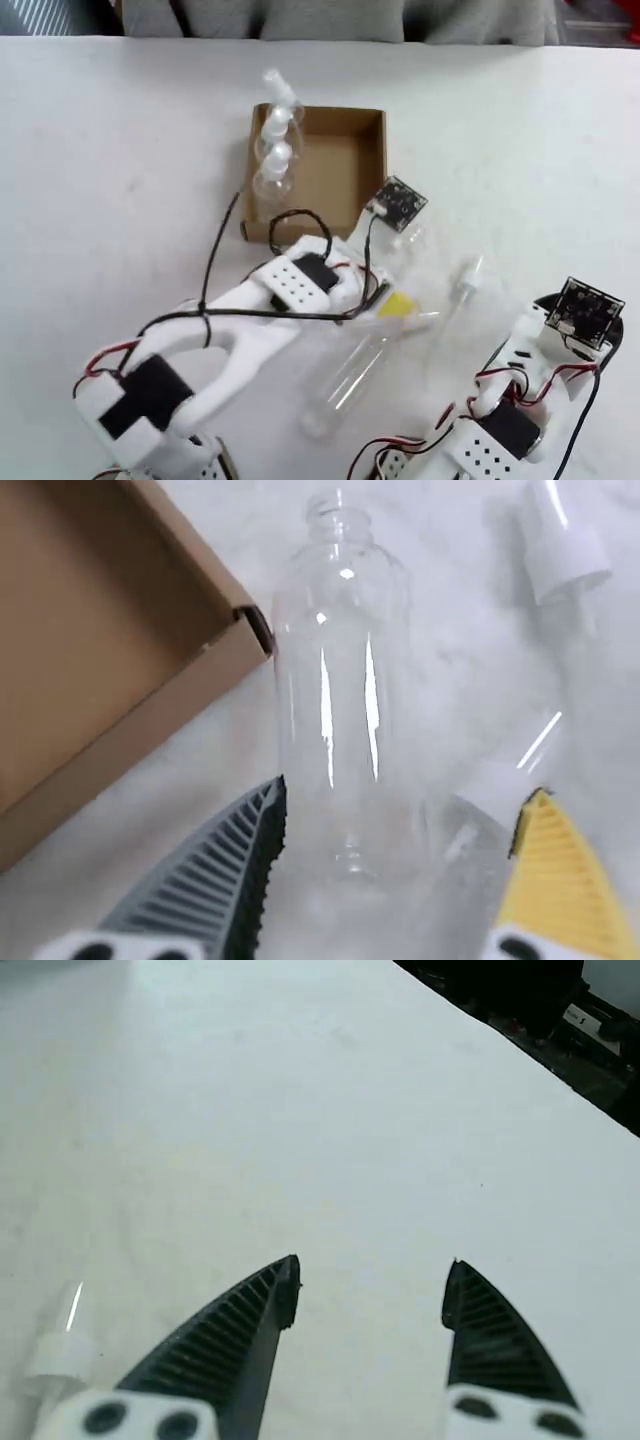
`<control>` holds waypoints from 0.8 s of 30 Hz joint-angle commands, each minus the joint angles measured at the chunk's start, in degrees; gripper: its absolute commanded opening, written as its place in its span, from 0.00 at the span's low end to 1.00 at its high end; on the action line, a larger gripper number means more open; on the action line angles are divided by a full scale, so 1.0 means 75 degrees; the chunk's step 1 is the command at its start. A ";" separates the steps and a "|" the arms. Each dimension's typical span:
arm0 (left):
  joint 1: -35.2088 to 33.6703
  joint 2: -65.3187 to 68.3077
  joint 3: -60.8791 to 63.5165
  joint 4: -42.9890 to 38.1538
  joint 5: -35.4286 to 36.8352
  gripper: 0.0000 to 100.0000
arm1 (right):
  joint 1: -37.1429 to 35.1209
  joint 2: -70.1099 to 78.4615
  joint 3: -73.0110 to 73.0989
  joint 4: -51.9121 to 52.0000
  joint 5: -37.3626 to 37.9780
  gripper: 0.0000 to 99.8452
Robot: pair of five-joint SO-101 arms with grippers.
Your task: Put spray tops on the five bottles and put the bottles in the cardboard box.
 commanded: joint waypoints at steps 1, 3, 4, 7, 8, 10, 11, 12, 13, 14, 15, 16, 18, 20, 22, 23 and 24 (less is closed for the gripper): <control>-0.0076 0.0674 -0.0844 -0.0129 0.0023 0.40 | -0.0053 -0.0029 0.0059 0.0053 0.0105 0.20; -0.0076 0.1084 -0.1043 -0.0129 0.0047 0.42 | -0.0041 -0.0029 0.0059 0.0064 0.0105 0.20; -0.0064 0.1225 -0.1125 -0.0117 0.0047 0.42 | -0.0029 -0.0029 0.0059 0.0064 0.0105 0.20; -0.0053 0.1448 -0.1254 -0.0105 0.0059 0.42 | -0.0018 -0.0029 0.0059 0.0064 0.0105 0.20; -0.0029 0.1448 -0.1231 -0.0105 0.0059 0.42 | -0.0018 -0.0029 0.0059 0.0064 0.0105 0.20; -0.0029 0.1448 -0.1219 -0.0105 0.0047 0.39 | -0.0018 -0.0029 0.0059 0.0064 0.0105 0.20; -0.0029 0.1448 -0.1219 -0.0105 0.0012 0.36 | -0.0018 -0.0029 0.0059 0.0064 0.0105 0.20; -0.0018 0.1448 -0.1219 -0.0105 0.0000 0.32 | -0.0018 -0.0029 0.0059 0.0064 0.0105 0.20; -0.0018 0.1448 -0.1219 -0.0117 0.0000 0.27 | -0.0018 -0.0029 0.0059 0.0064 0.0105 0.20; -0.0018 0.1448 -0.1219 -0.0152 0.0000 0.22 | -0.0018 -0.0029 0.0059 0.0064 0.0105 0.20; -0.0018 0.1448 -0.1231 -0.0164 -0.0012 0.16 | -0.0018 -0.0029 0.0059 0.0064 0.0105 0.20; 0.0029 0.1448 -0.1254 -0.0164 -0.0047 0.10 | -0.0018 -0.0029 0.0059 0.0064 0.0105 0.20; 0.0182 0.1448 -0.1254 -0.0176 -0.0504 0.01 | -0.0018 -0.0029 0.0059 0.0064 0.0105 0.20; 0.0475 0.1436 -0.1207 -0.0129 -0.0949 0.05 | -0.0029 -0.0029 0.0059 0.0064 0.0105 0.20; 0.0721 0.1436 -0.1196 -0.0117 -0.0961 0.05 | -0.0041 -0.0029 0.0059 0.0064 0.0094 0.20; 0.0826 0.1436 -0.1196 -0.0117 -0.0949 0.04 | -0.0041 -0.0029 0.0059 0.0064 0.0082 0.20; 0.0932 0.1424 -0.1207 -0.0117 -0.0938 0.03 | -0.0018 -0.0029 0.0059 0.0064 0.0082 0.20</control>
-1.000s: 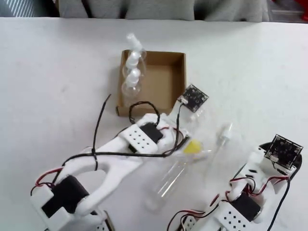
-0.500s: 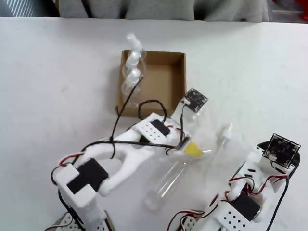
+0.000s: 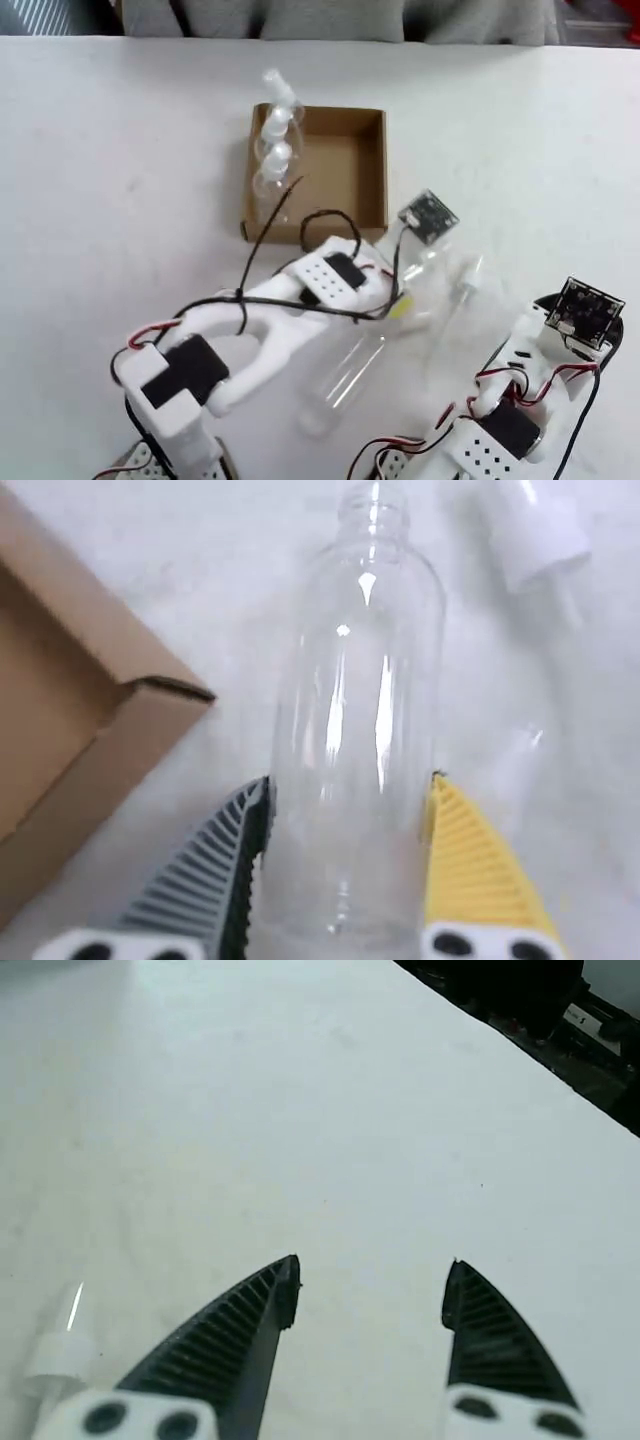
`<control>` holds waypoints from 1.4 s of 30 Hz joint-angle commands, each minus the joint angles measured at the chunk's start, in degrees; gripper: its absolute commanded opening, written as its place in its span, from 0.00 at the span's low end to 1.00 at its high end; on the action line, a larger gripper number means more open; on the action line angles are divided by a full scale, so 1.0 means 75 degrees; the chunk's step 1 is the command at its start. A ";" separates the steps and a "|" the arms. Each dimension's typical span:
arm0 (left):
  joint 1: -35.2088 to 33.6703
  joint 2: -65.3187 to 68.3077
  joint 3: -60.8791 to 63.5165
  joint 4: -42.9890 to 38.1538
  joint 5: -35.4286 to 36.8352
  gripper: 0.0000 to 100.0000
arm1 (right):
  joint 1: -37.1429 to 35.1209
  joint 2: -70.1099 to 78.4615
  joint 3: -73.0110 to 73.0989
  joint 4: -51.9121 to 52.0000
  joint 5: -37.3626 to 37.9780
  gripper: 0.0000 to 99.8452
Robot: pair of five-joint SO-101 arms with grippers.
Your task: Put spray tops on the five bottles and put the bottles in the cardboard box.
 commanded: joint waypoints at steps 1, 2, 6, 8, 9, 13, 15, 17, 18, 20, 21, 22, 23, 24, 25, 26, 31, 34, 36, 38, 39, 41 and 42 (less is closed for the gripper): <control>0.0604 -0.0088 -0.0105 -0.0023 -0.0129 0.02 | -0.0018 -0.0018 0.0059 0.0076 0.0082 0.20; 0.0651 -0.0100 -0.0129 -0.0023 -0.0117 0.02 | -0.0006 -0.0018 0.0059 0.0135 0.0094 0.20; 0.0662 -0.0744 0.0000 0.0059 -0.0117 0.02 | -0.0006 -0.0029 0.0059 0.0393 0.0094 0.20; 0.0639 -0.1412 0.0176 0.0234 -0.0117 0.02 | -0.0006 -0.0029 0.0059 0.0393 0.0094 0.20; 0.0639 -0.1811 0.0316 0.0340 -0.0117 0.02 | -0.0006 -0.0029 0.0059 0.0393 0.0094 0.20; 0.0545 -0.3534 0.1160 0.0703 -0.0176 0.02 | -0.0006 -0.0029 0.0059 0.0393 0.0094 0.20; 0.0287 -0.4413 0.1618 0.0856 -0.0176 0.02 | -0.0006 -0.0029 0.0059 0.0393 0.0094 0.20; -0.0111 -0.5281 0.2098 0.1032 -0.0176 0.02 | -0.0006 -0.0029 0.0059 0.0393 0.0094 0.20; -0.0322 -0.5714 0.2321 0.1160 -0.0176 0.02 | 0.0006 -0.0029 0.0059 0.0393 0.0105 0.20; -0.0756 -0.6547 0.2766 0.1500 -0.0188 0.02 | 0.0006 -0.0029 0.0059 0.0393 0.0105 0.20; -0.0990 -0.6968 0.3012 0.1723 -0.0188 0.02 | 0.0006 -0.0029 0.0059 0.0393 0.0105 0.20; -0.1213 -0.7390 0.3259 0.1946 -0.0211 0.02 | 0.0006 -0.0029 0.0059 0.0393 0.0105 0.20; -0.1448 -0.7789 0.3516 0.2192 -0.0375 0.02 | 0.0006 -0.0029 0.0059 0.0393 0.0105 0.20; -0.1682 -0.8188 0.3786 0.2415 -0.0668 0.02 | -0.0018 -0.0029 0.0059 0.0381 0.0105 0.20; -0.1916 -0.8574 0.4079 0.2614 -0.1008 0.02 | -0.0041 -0.0029 0.0047 0.0381 0.0105 0.20; -0.2198 -0.8949 0.4360 0.2813 -0.1301 0.02 | -0.0053 -0.0018 0.0023 0.0381 0.0105 0.20; -0.3979 -1.0415 0.5790 0.3012 -0.1946 0.02 | -0.0287 -0.0018 -0.0504 0.0744 0.0105 0.15; -0.4941 -1.0778 0.6318 0.3012 -0.2262 0.02 | -0.0522 -0.0006 -0.1231 0.1530 0.0105 0.16; -0.5503 -1.0755 0.6529 0.3024 -0.2415 0.02 | -0.0709 0.0029 -0.1664 0.1999 0.0105 0.17; -0.6054 -1.0649 0.6646 0.3059 -0.2497 0.02 | -0.0862 0.0275 -0.1993 0.2221 0.0105 0.17; -0.6371 -1.0579 0.6670 0.3059 -0.2485 0.02 | -0.0932 0.0486 -0.2133 0.2245 0.0105 0.17; -0.7027 -1.0344 0.6681 0.3059 -0.2473 0.02 | -0.0979 0.1096 -0.2426 0.2221 0.0105 0.17; -0.7332 -1.0192 0.6681 0.3059 -0.2473 0.02 | -0.0979 0.1495 -0.2649 0.2221 0.0105 0.17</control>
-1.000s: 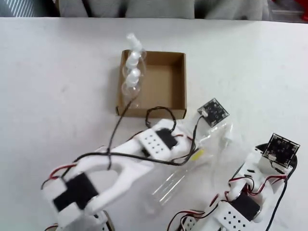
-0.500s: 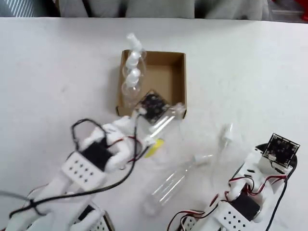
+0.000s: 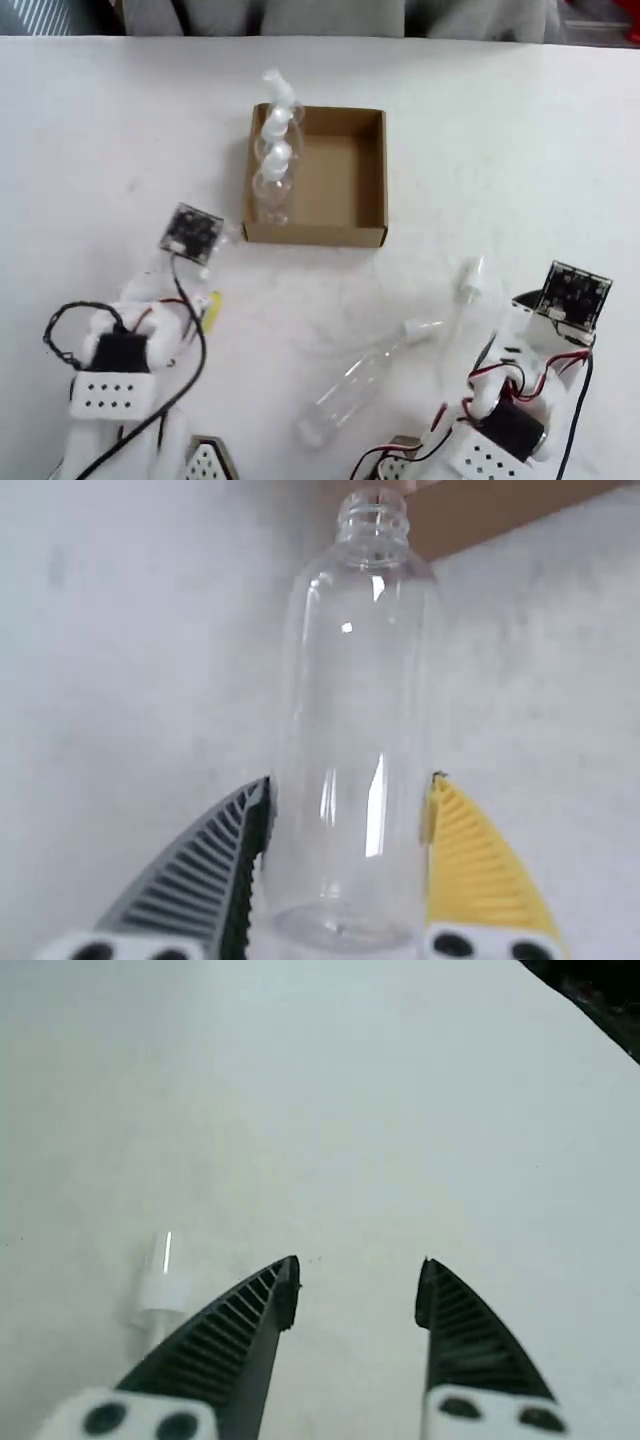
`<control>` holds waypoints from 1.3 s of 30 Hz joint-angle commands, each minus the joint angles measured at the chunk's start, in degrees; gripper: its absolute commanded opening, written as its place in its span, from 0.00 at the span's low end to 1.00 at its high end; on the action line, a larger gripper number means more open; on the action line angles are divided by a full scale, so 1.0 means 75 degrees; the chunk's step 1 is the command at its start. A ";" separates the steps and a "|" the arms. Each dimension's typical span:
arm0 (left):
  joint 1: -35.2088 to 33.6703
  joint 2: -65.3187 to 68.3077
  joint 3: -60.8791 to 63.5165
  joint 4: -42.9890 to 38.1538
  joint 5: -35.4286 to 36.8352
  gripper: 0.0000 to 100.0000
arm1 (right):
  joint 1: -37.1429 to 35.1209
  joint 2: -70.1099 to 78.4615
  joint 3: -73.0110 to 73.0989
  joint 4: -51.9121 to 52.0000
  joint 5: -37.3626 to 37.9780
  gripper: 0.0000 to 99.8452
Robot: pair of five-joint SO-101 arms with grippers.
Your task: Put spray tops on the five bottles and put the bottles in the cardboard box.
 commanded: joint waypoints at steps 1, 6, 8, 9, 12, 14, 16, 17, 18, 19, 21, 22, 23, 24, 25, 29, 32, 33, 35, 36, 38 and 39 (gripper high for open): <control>-0.1436 0.0533 -0.0059 0.0047 -0.0070 0.02 | -0.0111 0.1530 -0.1172 0.0041 0.0105 0.17; -0.1823 0.1963 -0.0141 0.0023 -0.0082 0.02 | -0.0111 0.3956 -0.2403 0.0041 0.0129 0.17; -0.1823 0.2596 -0.0328 0.0035 -0.0082 0.02 | -0.0100 0.4929 -0.2848 0.0076 0.0434 0.17; -0.1823 0.2913 -0.0469 0.0035 -0.0082 0.02 | -0.0100 0.5386 -0.3024 0.0076 0.0656 0.17; -0.1811 0.3780 -0.0914 0.0082 -0.0094 0.04 | -0.0064 0.6570 -0.3423 0.0076 0.1090 0.17; -0.1811 0.4237 -0.1207 0.0152 -0.0094 0.10 | -0.0053 0.7203 -0.3622 0.0041 0.1383 0.17; -0.1846 0.4601 -0.1524 0.0387 -0.0094 0.20 | -0.0018 0.7648 -0.3798 0.0041 0.1594 0.17; -0.1846 0.4753 -0.1653 0.0574 -0.0094 0.26 | 0.0076 0.7812 -0.3868 0.0041 0.1641 0.17; -0.1846 0.4859 -0.1770 0.0797 -0.0094 0.31 | 0.0158 0.7941 -0.3950 0.0029 0.1676 0.17; -0.1846 0.4941 -0.1875 0.0996 -0.0094 0.35 | 0.0217 0.8035 -0.4032 0.0029 0.1688 0.17; -0.1846 0.4964 -0.2051 0.1371 -0.0094 0.43 | 0.0346 0.8152 -0.4161 0.0029 0.1723 0.17; -0.1846 0.4964 -0.2133 0.1524 -0.0094 0.45 | 0.0404 0.8188 -0.4185 0.0029 0.1723 0.17; -0.1846 0.4964 -0.2251 0.1664 -0.0094 0.45 | 0.0440 0.8211 -0.4196 -0.0018 0.1723 0.17; -0.1846 0.4964 -0.2403 0.1805 -0.0094 0.45 | 0.0475 0.8223 -0.4161 -0.0123 0.1723 0.17; -0.1846 0.4964 -0.2567 0.1922 -0.0094 0.44 | 0.0498 0.8270 -0.4149 -0.0252 0.1723 0.17; -0.1846 0.4964 -0.3341 0.2344 -0.0082 0.37 | 0.0627 0.8281 -0.3868 -0.0744 0.1723 0.17; -0.1799 0.4988 -0.4021 0.2579 -0.0094 0.29 | 0.0651 0.8281 -0.3622 -0.1084 0.1723 0.17; -0.1799 0.5011 -0.4290 0.2590 -0.0094 0.26 | 0.0651 0.8281 -0.3552 -0.1178 0.1723 0.17; -0.1788 0.5023 -0.4794 0.2579 -0.0094 0.18 | 0.0651 0.8281 -0.3423 -0.1354 0.1723 0.17; -0.1776 0.5023 -0.5017 0.2579 -0.0094 0.15 | 0.0651 0.8281 -0.3364 -0.1424 0.1723 0.17; -0.1565 0.5023 -0.5322 0.2590 -0.0164 0.12 | 0.0651 0.8281 -0.3259 -0.1565 0.1723 0.17; -0.1448 0.5023 -0.5392 0.2590 -0.0363 0.13 | 0.0651 0.8281 -0.3212 -0.1647 0.1723 0.17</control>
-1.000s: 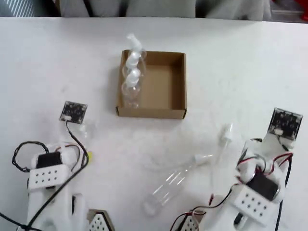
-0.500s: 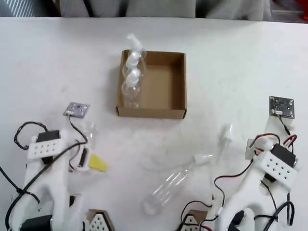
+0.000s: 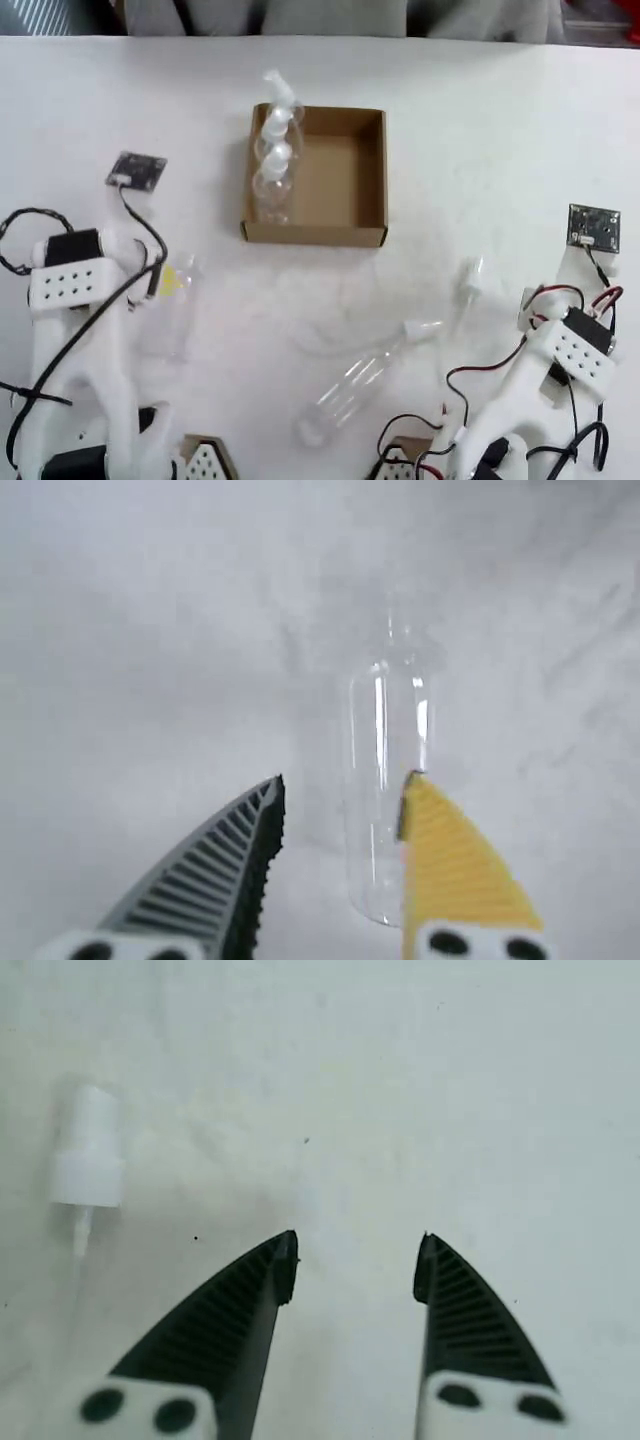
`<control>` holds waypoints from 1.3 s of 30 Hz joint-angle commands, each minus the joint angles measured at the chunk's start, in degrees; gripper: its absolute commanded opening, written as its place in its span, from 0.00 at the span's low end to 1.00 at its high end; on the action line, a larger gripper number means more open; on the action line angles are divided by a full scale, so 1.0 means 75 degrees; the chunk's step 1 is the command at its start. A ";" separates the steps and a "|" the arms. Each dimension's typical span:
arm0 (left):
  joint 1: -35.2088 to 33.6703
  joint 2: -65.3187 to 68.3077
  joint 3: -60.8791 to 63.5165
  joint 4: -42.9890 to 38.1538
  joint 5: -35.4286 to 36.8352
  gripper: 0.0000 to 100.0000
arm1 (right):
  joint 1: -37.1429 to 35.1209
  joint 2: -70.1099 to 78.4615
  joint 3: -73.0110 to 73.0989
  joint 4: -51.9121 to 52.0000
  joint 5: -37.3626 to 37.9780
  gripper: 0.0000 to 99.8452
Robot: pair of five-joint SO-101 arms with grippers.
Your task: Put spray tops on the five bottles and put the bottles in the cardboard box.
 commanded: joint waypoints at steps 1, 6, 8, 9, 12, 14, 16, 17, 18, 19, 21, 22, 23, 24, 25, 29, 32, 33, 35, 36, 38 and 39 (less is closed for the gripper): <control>0.0451 0.0041 -0.0844 0.0152 -0.0610 0.14 | 0.0100 0.0018 0.0082 -0.0428 0.0070 0.17; 0.1084 0.0053 -0.0903 0.0738 -0.0586 0.24 | 0.0088 0.0018 0.0363 -0.0932 0.0070 0.17; 0.1201 0.0064 -0.0903 0.0738 -0.0387 0.25 | 0.0041 0.0018 0.0469 -0.1096 0.0070 0.17; 0.1248 0.0064 -0.0903 0.0738 -0.0328 0.25 | 0.0041 0.0018 0.0504 -0.1143 0.0070 0.17; 0.1272 0.0064 -0.0914 0.0727 -0.0340 0.25 | 0.0029 0.0018 0.0551 -0.1178 0.0070 0.17; 0.1284 0.0217 -0.1032 0.0727 -0.0363 0.25 | 0.0029 0.0018 0.0551 -0.1178 0.0070 0.17; 0.1260 0.0721 -0.1360 0.0785 -0.0375 0.25 | 0.0029 0.0018 0.0563 -0.1178 0.0070 0.17; 0.1237 0.1073 -0.1571 0.0797 -0.0375 0.25 | 0.0029 0.0018 0.0563 -0.1178 0.0070 0.17; 0.1225 0.1448 -0.1805 0.0832 -0.0375 0.25 | 0.0029 0.0018 0.0563 -0.1178 0.0070 0.17; 0.1225 0.1811 -0.2063 0.0926 -0.0340 0.25 | 0.0029 0.0018 0.0563 -0.1178 0.0070 0.17; 0.1225 0.2444 -0.2497 0.1149 -0.0328 0.25 | 0.0029 0.0018 0.0563 -0.1178 0.0070 0.17; 0.1225 0.2714 -0.2673 0.1207 -0.0316 0.25 | 0.0029 0.0018 0.0574 -0.1178 0.0070 0.17; 0.1225 0.2913 -0.2790 0.1231 -0.0316 0.25 | 0.0029 0.0018 0.0574 -0.1178 0.0070 0.17; 0.1213 0.3042 -0.2825 0.1184 -0.0316 0.25 | 0.0029 0.0018 0.0610 -0.1178 0.0070 0.17; 0.1155 0.3136 -0.2848 0.1160 -0.0316 0.25 | 0.0029 0.0018 0.0645 -0.1213 0.0082 0.17; 0.0967 0.3323 -0.2825 0.1043 -0.0316 0.25 | 0.0029 0.0029 0.0797 -0.1495 0.0082 0.17; 0.0779 0.3393 -0.2813 0.1043 -0.0316 0.25 | 0.0029 0.0029 0.0949 -0.1741 0.0082 0.17; 0.0756 0.3440 -0.2813 0.1020 -0.0316 0.25 | 0.0029 0.0029 0.0996 -0.1811 0.0082 0.17; 0.0674 0.3581 -0.2813 0.0996 -0.0305 0.25 | -0.0088 0.0029 0.1078 -0.1940 0.0082 0.17; 0.0651 0.3675 -0.2813 0.0996 -0.0188 0.25 | -0.0135 0.0029 0.1137 -0.1963 0.0082 0.17; 0.0686 0.3874 -0.2825 0.0996 0.0129 0.26 | -0.0240 0.0029 0.1231 -0.2034 0.0082 0.17; 0.0686 0.3979 -0.2825 0.0961 0.0293 0.27 | -0.0287 0.0029 0.1242 -0.2034 0.0082 0.17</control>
